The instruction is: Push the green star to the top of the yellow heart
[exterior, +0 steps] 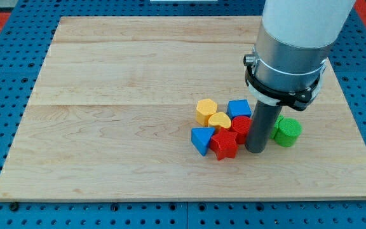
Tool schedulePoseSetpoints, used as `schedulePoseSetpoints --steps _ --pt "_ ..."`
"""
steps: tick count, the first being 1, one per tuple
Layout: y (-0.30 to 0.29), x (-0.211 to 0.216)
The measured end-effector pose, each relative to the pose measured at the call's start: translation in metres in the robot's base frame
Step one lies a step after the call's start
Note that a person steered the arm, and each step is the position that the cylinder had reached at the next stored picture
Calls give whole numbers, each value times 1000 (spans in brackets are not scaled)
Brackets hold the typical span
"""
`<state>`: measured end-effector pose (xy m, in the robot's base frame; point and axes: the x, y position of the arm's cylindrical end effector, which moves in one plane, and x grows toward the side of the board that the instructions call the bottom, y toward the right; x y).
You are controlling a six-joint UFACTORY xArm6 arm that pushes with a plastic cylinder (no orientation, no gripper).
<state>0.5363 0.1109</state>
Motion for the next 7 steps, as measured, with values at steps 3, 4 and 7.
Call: schedulePoseSetpoints --steps 3,4,7 --pt "76 52" --pt "125 22" --pt "34 -40"
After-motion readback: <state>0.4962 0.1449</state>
